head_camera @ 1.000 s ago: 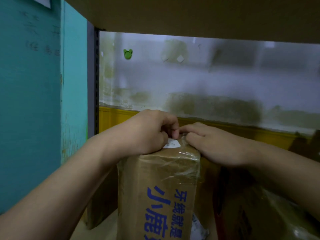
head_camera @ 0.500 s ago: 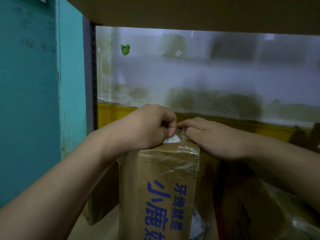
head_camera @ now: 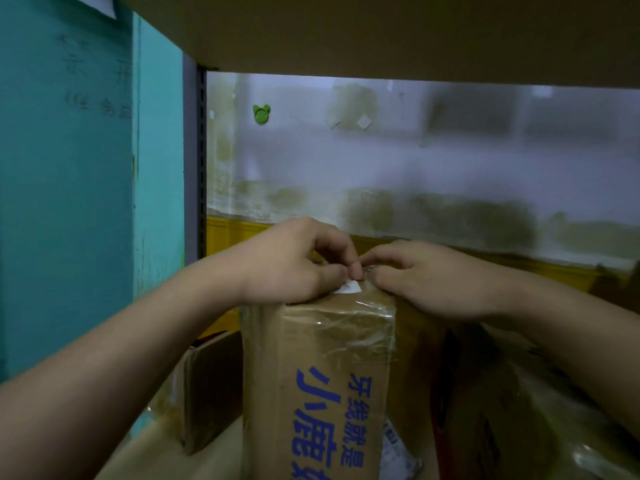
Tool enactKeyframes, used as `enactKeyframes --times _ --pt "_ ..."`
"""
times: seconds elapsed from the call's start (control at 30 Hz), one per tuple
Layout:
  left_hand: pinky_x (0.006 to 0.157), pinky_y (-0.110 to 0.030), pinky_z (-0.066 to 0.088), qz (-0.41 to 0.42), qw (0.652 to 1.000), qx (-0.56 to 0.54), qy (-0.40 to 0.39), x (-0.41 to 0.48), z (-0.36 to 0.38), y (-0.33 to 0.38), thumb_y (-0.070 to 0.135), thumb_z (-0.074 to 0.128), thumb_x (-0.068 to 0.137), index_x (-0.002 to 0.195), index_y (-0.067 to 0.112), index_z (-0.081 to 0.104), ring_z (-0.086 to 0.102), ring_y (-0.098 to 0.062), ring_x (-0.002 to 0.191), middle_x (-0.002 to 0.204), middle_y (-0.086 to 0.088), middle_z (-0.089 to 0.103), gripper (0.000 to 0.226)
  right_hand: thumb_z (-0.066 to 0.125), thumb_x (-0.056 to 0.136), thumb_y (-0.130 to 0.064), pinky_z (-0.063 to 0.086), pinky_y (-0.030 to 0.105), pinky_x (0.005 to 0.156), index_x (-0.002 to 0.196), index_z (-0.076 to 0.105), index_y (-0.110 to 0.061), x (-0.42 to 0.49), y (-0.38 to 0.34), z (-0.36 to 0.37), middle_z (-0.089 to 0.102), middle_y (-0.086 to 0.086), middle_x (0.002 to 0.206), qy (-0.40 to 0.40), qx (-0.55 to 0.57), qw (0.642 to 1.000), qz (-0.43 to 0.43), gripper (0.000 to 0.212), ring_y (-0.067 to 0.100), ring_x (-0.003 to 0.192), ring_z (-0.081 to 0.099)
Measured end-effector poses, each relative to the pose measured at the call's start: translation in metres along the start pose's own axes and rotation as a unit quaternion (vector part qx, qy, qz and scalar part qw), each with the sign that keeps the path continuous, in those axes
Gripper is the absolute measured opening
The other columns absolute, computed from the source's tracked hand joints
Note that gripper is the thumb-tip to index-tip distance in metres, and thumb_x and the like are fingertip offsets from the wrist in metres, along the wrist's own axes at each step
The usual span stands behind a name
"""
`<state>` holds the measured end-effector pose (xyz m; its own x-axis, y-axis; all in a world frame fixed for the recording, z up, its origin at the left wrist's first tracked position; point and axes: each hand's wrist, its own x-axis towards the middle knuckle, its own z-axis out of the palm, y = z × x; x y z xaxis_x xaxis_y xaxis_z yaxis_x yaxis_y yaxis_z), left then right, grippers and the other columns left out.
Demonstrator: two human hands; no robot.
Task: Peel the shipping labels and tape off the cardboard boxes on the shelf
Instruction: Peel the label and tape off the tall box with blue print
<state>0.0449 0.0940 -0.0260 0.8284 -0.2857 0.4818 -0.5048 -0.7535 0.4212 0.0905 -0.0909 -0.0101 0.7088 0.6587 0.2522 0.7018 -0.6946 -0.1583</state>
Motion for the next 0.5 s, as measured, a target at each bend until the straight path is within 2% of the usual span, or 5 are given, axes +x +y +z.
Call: enactKeyframes --times 0.13,0.2,0.27,0.4,0.5 --pt "0.088 -0.050 0.054 0.022 0.999 -0.045 -0.013 -0.002 -0.005 -0.002 0.028 0.064 0.085 0.090 0.027 0.076 0.069 -0.021 0.094 0.098 0.002 0.074 0.013 0.063 0.089 -0.035 0.037 0.010 0.053 0.085 0.068 -0.028 0.000 0.005 -0.006 0.067 -0.010 0.076 0.101 -0.016 0.995 -0.006 0.009 0.001 0.068 0.057" --pt "0.086 -0.061 0.050 0.040 0.996 -0.072 -0.033 -0.005 -0.012 -0.005 0.035 0.065 0.085 0.093 0.027 0.077 0.067 -0.038 0.095 0.098 -0.012 0.074 0.017 0.063 0.089 -0.037 0.036 0.012 0.050 0.079 0.067 -0.026 -0.002 0.007 -0.006 0.064 -0.010 0.070 0.112 -0.033 0.993 -0.005 0.015 0.001 0.063 0.054" --pt "0.087 -0.064 0.048 0.049 0.993 -0.079 -0.070 -0.009 -0.017 -0.009 0.049 0.063 0.085 0.099 0.028 0.076 0.065 -0.041 0.100 0.104 -0.016 0.072 0.027 0.058 0.093 -0.039 0.034 0.013 0.050 0.083 0.064 -0.024 -0.003 0.008 -0.007 0.062 -0.009 0.072 0.095 -0.053 0.994 -0.001 0.019 0.000 0.064 0.052" --pt "0.098 -0.044 0.049 0.049 0.990 -0.095 -0.093 -0.016 -0.016 -0.011 0.048 0.067 0.080 0.110 0.021 0.071 0.065 -0.017 0.110 0.114 0.000 0.071 0.040 0.052 0.098 -0.036 0.038 0.018 0.059 0.088 0.059 -0.024 -0.003 0.009 -0.006 0.063 -0.006 0.084 0.068 -0.054 0.996 0.006 0.017 0.004 0.076 0.055" --pt "0.085 -0.023 0.052 0.050 0.993 -0.075 -0.074 -0.017 -0.011 -0.008 0.055 0.070 0.074 0.106 0.026 0.073 0.067 -0.006 0.099 0.106 0.009 0.071 0.043 0.053 0.098 -0.034 0.042 0.023 0.061 0.089 0.061 -0.023 -0.004 0.007 -0.007 0.065 -0.002 0.086 0.068 -0.047 0.996 0.020 0.016 0.009 0.077 0.058"
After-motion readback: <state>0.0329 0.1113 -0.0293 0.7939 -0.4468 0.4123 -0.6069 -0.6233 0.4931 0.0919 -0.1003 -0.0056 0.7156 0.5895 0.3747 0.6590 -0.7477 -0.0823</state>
